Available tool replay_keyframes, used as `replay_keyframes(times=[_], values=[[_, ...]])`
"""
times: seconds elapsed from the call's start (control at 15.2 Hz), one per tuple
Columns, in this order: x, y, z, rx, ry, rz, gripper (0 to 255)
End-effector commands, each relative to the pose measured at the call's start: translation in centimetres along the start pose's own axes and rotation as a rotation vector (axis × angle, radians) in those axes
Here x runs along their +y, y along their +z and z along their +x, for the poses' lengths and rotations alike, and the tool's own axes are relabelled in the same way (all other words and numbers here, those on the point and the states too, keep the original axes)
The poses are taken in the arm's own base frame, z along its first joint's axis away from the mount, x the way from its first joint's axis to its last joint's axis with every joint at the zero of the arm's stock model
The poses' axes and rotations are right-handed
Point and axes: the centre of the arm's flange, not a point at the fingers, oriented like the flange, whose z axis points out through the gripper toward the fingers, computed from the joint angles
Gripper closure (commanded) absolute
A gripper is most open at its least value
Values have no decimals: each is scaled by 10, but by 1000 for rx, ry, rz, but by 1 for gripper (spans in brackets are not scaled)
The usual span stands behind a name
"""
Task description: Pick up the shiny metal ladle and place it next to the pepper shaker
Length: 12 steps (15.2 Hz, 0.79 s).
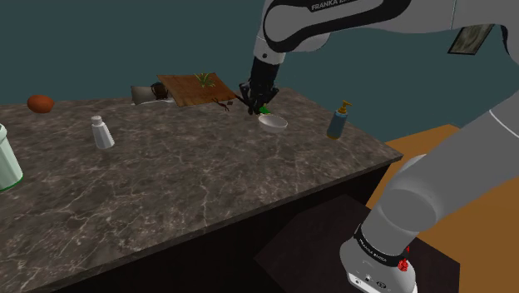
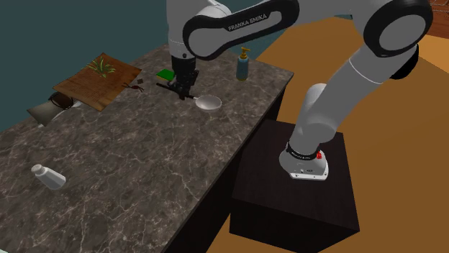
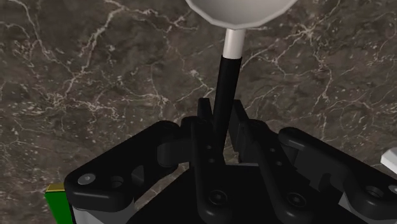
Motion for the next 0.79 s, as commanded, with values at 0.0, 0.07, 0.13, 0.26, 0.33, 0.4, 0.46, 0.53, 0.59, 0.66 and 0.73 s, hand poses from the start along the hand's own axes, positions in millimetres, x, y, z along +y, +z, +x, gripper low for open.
replay_keyframes(times=[0.0, 0.07, 0.13, 0.26, 0.33, 0.4, 0.46, 0.53, 0.59, 0.66, 0.73], values=[[-11, -1, 6, 0, 0, 0, 255], [-23, 0, 11, 0, 0, 0, 255], [-35, 2, 16, 0, 0, 0, 255], [-59, 5, 26, 0, 0, 0, 255], [-72, 7, 32, 0, 0, 0, 255], [-84, 9, 37, 0, 0, 0, 255], [-96, 11, 42, 0, 0, 0, 255], [-108, 12, 47, 0, 0, 0, 255], [-120, 14, 52, 0, 0, 0, 255], [-132, 16, 57, 0, 0, 0, 255], [-144, 17, 63, 0, 0, 0, 255]])
